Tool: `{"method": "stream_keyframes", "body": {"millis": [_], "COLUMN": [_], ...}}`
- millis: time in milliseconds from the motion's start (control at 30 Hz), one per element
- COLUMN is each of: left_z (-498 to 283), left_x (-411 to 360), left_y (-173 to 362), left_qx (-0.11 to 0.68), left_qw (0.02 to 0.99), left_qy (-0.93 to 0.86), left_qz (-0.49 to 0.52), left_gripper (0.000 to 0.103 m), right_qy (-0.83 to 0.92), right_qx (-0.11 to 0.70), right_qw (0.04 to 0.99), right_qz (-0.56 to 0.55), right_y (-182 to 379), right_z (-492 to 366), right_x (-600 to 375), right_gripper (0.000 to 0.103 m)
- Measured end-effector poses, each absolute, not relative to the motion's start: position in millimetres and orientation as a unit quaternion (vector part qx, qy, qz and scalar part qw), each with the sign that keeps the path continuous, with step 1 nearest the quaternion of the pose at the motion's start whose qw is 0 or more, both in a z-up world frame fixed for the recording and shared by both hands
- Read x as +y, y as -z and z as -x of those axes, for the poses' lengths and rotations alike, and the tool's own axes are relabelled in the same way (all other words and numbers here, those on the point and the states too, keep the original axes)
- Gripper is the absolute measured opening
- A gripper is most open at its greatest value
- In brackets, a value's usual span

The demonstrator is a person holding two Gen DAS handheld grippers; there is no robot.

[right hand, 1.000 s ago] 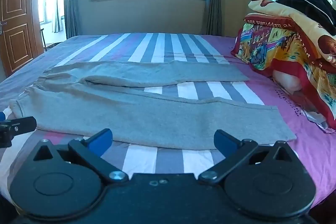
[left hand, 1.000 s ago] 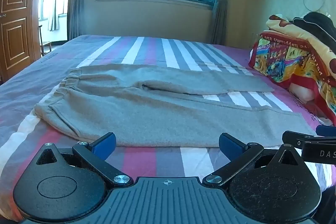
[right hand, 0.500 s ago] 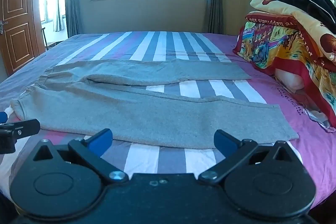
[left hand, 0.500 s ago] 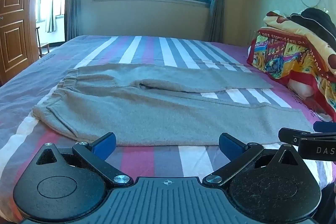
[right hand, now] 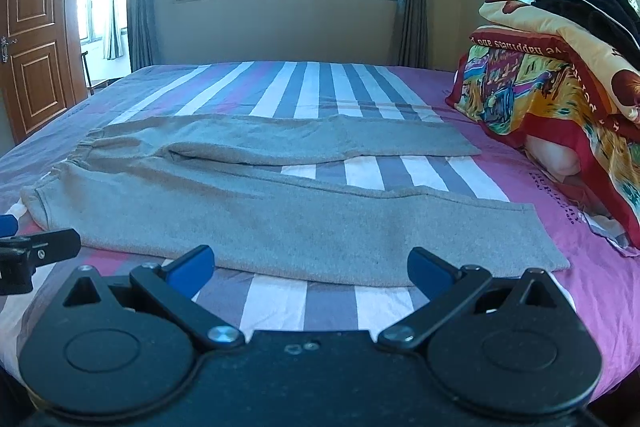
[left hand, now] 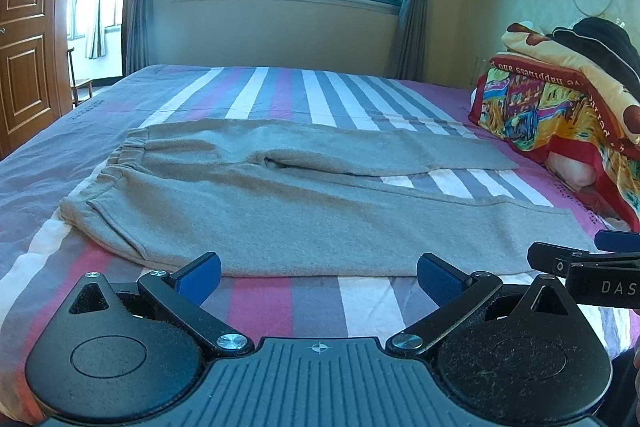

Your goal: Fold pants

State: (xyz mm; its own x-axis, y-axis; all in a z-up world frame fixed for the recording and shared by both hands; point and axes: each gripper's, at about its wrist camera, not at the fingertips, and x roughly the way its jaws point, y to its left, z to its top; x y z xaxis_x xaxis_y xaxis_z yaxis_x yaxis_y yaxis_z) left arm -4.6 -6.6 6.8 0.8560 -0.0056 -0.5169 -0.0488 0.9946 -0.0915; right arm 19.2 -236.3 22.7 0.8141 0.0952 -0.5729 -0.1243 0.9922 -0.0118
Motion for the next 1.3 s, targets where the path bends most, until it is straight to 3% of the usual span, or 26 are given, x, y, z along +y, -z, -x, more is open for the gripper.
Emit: {"method": "stream_keyframes", "body": {"millis": [1300], "left_z": [2.8], "left_x": [-13.9], "left_y": [-0.2], "left_qx": [0.281], "left_qw": [0.958], "left_qy": [-0.009], "left_qz": [0.052], "left_gripper": [0.103], "right_qy": [-0.052], "right_qx": [0.306], "right_qw": [0.950], "right_qz": [0.018], "right_y": [-18.7], "right_z": [-21.1], "right_x": [-237.7], "right_gripper": [0.103]}}
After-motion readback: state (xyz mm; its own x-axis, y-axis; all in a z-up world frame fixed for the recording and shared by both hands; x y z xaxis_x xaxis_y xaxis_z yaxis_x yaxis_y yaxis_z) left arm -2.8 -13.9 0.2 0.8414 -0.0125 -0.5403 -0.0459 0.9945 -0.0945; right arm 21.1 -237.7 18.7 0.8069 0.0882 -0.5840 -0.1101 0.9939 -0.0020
